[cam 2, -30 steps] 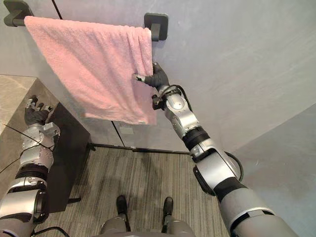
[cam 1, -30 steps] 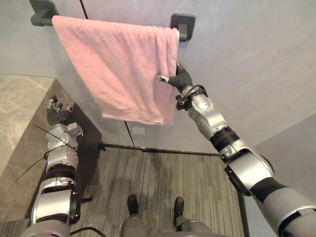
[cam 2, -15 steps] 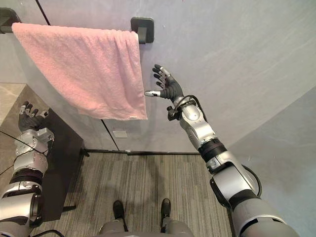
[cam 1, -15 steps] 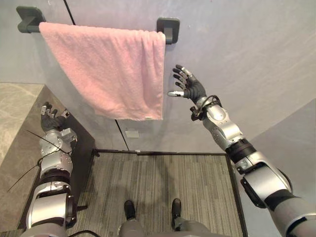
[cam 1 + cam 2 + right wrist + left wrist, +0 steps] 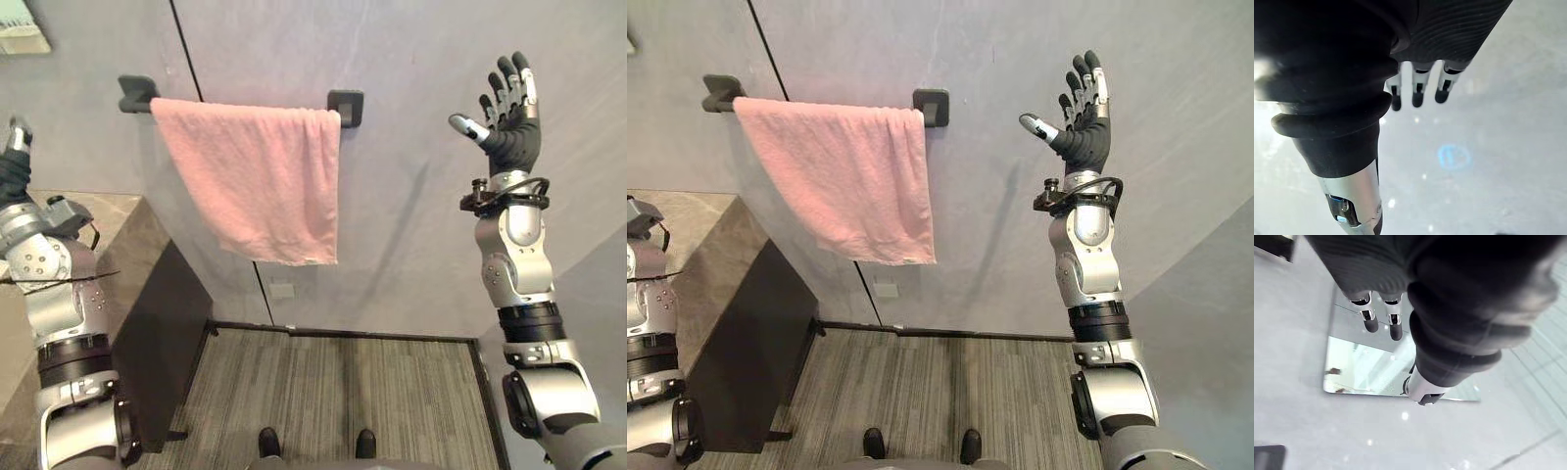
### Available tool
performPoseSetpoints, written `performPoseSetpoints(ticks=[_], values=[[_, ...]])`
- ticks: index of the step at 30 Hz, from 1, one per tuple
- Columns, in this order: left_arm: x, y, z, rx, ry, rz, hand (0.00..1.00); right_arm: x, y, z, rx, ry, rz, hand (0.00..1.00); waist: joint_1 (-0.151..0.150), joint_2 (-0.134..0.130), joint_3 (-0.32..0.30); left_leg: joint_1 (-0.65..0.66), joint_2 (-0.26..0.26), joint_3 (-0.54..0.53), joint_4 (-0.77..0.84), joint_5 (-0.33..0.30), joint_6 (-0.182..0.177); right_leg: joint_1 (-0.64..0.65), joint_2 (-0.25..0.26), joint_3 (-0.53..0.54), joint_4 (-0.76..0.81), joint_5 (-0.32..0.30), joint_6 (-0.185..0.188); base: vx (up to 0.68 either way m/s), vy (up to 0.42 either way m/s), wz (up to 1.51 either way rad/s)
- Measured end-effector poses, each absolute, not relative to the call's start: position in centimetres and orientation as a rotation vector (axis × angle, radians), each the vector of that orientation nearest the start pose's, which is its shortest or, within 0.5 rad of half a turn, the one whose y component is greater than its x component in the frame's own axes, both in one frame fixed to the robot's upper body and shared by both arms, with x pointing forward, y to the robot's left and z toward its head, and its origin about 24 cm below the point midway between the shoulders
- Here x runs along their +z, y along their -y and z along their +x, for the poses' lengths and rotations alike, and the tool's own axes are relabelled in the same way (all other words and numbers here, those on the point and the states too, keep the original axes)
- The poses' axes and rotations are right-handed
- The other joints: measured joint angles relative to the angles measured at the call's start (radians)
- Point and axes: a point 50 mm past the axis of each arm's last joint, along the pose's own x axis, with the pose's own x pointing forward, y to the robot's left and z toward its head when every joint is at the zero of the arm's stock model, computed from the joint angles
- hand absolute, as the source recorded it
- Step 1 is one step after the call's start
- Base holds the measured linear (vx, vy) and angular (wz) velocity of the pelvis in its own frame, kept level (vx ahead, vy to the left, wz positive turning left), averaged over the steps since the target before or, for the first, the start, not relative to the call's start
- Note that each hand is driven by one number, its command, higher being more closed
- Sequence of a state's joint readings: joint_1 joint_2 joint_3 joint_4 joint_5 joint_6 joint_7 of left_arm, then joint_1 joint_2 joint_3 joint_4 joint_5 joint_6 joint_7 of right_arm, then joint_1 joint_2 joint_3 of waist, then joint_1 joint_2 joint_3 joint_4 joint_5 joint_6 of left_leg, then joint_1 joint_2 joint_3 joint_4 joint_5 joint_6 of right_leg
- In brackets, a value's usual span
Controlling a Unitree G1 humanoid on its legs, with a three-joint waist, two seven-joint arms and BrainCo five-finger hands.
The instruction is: Organize washtable
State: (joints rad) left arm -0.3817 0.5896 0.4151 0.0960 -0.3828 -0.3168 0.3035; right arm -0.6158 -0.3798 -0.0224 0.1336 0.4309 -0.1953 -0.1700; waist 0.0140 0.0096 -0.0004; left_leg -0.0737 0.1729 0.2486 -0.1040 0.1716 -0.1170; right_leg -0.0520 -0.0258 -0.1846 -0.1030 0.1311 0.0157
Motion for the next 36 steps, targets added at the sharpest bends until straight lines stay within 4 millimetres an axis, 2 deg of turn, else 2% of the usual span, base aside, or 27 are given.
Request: performPoseSetpoints(ticks=[3, 7, 8, 13, 18, 19, 21, 24, 26, 29, 31, 33, 36], values=[[22.5, -31.6, 26.3, 0.505, 0.805, 0.027, 0.00, 22.5, 19.2, 33.2, -0.012, 0.659, 0.149, 0.00, 0.003, 0.022, -0.015, 0.000, -0.007, -0.012, 0.000, 0.000, 0.001, 0.011, -0.008, -0.012, 0.000, -0.002, 0.003, -0.05, 0.017, 0.18], [20.8, -29.0, 26.7, 0.297, 0.740, 0.016, 0.00, 21.9, 16.6, 33.2, 0.155, 0.627, 0.154, 0.00, 0.002, 0.033, -0.026, -0.003, -0.013, -0.028, 0.000, 0.000, 0.001, 0.017, -0.013, -0.031, 0.000, -0.002, 0.004, -0.05, 0.005, 0.15], [17.5, -26.4, 26.8, 0.052, 0.593, -0.006, 0.00, 21.1, 13.5, 32.4, 0.399, 0.591, 0.124, 0.00, 0.003, 0.031, -0.027, -0.009, -0.015, -0.035, 0.000, 0.000, 0.001, 0.016, -0.015, -0.036, 0.000, -0.003, 0.006, -0.05, -0.018, 0.13], [16.6, -25.7, 26.9, -0.008, 0.546, -0.052, 0.00, 20.7, 13.0, 32.2, 0.458, 0.564, 0.112, 0.00, 0.004, 0.031, -0.027, -0.014, -0.015, -0.036, 0.000, 0.000, 0.001, 0.013, -0.016, -0.038, 0.000, -0.007, 0.010, -0.01, -0.004, 0.02], [13.8, -24.4, 27.9, -0.150, 0.396, -0.124, 0.00, 18.1, 10.1, 31.6, 0.675, 0.434, 0.035, 0.00, 0.010, 0.024, -0.028, -0.055, -0.010, -0.032, 0.000, 0.001, 0.002, -0.035, -0.012, -0.027, 0.000, -0.002, 0.008, 0.01, -0.016, -0.09], [13.1, -24.5, 28.2, -0.153, 0.363, -0.131, 0.00, 18.0, 9.4, 31.7, 0.703, 0.420, 0.027, 0.00, 0.014, 0.021, -0.027, -0.066, -0.008, -0.024, 0.000, 0.004, -0.001, -0.053, -0.010, -0.016, 0.000, 0.006, 0.011, 0.01, -0.012, -0.19], [12.9, -24.3, 29.2, -0.158, 0.340, -0.139, 0.00, 18.3, 8.8, 32.4, 0.712, 0.415, 0.012, 0.00, 0.030, 0.012, -0.014, -0.076, -0.004, -0.011, 0.000, 0.006, 0.001, -0.070, -0.007, -0.005, 0.001, 0.014, 0.009, 0.00, -0.010, -0.22], [15.0, -23.9, 31.2, -0.186, 0.376, -0.139, 0.00, 19.9, 7.3, 33.3, 0.734, 0.442, 0.021, 0.00, 0.033, -0.009, 0.023, -0.113, 0.002, -0.003, 0.001, 0.020, 0.004, -0.108, 0.001, -0.003, 0.003, 0.029, -0.005, -0.04, -0.010, -0.07], [17.4, -23.4, 32.9, -0.217, 0.424, -0.132, 0.00, 21.5, 5.2, 33.5, 0.789, 0.477, 0.024, 0.00, 0.033, -0.024, 0.069, -0.143, 0.007, 0.000, 0.001, 0.030, 0.008, -0.142, 0.006, 0.001, 0.004, 0.043, -0.013, -0.08, -0.011, -0.09], [19.3, -22.5, 34.4, -0.252, 0.450, -0.114, 0.00, 22.0, 3.2, 33.5, 0.833, 0.481, 0.040, 0.00, 0.031, -0.028, 0.094, -0.185, 0.006, 0.002, 0.001, 0.040, 0.014, -0.187, 0.005, 0.002, 0.004, 0.053, -0.013, -0.06, 0.002, -0.06], [20.1, -22.0, 35.0, -0.265, 0.458, -0.104, 0.00, 21.9, 2.7, 33.7, 0.831, 0.469, 0.049, 0.00, 0.030, -0.028, 0.116, -0.191, 0.005, 0.001, 0.001, 0.044, 0.019, -0.192, 0.005, 0.002, 0.004, 0.055, -0.015, -0.01, 0.005, -0.02], [21.8, -21.8, 36.0, -0.259, 0.488, -0.099, 0.00, 22.3, 2.0, 34.0, 0.817, 0.468, 0.060, 0.00, 0.025, -0.033, 0.158, -0.199, 0.005, 0.001, 0.001, 0.046, 0.020, -0.202, 0.005, 0.001, 0.004, 0.061, -0.018, -0.03, 0.022, -0.02], [23.0, -21.4, 36.4, -0.267, 0.514, -0.113, 0.00, 22.6, 1.9, 34.1, 0.794, 0.476, 0.052, 0.00, 0.023, -0.033, 0.168, -0.229, 0.004, -0.002, 0.001, 0.051, 0.021, -0.229, 0.005, -0.001, 0.005, 0.062, -0.018, 0.00, 0.000, 0.00]])
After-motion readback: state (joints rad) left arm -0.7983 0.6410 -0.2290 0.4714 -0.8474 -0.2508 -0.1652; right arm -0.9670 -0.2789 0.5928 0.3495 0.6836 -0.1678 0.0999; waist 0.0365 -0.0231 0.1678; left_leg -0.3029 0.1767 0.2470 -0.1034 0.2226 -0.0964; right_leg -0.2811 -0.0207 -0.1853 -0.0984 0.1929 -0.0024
